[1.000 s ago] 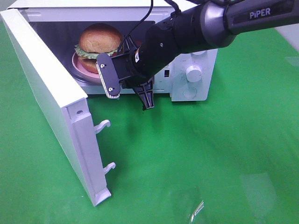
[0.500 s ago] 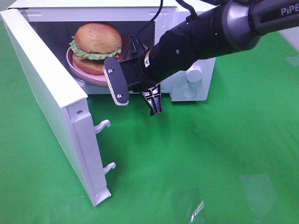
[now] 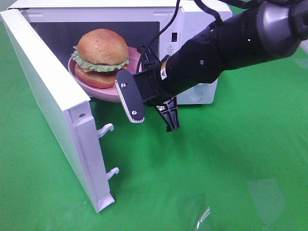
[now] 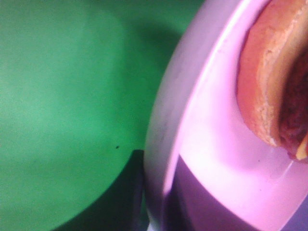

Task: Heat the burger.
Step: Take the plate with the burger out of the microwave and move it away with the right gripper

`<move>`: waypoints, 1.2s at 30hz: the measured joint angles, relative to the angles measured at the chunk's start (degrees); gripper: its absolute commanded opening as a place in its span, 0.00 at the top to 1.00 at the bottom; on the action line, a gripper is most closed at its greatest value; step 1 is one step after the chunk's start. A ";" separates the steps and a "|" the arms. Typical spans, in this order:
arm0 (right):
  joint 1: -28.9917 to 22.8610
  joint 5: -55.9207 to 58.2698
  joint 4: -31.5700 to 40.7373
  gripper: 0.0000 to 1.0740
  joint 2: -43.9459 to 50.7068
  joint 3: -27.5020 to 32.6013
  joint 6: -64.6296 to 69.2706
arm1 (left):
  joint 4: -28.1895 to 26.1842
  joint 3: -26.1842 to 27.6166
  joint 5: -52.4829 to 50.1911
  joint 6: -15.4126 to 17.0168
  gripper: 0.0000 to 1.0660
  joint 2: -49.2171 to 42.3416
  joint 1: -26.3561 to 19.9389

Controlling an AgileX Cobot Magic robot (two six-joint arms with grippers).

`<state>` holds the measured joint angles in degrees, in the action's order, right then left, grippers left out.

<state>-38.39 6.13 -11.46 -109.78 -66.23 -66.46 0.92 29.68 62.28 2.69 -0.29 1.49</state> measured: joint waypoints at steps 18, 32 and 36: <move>0.06 0.34 -0.46 1.00 11.80 14.38 0.34 | 0.06 0.00 0.00 0.00 0.06 0.00 0.00; 0.11 3.38 -6.53 1.00 21.77 22.92 9.17 | 0.06 0.00 0.00 0.00 0.06 0.00 0.00; 0.11 5.27 -7.96 1.00 24.41 24.52 11.86 | 0.06 0.00 0.00 0.00 0.06 0.00 0.00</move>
<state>-38.27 11.40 -19.42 -85.37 -41.71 -54.60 0.97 29.68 62.28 2.69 -0.29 1.49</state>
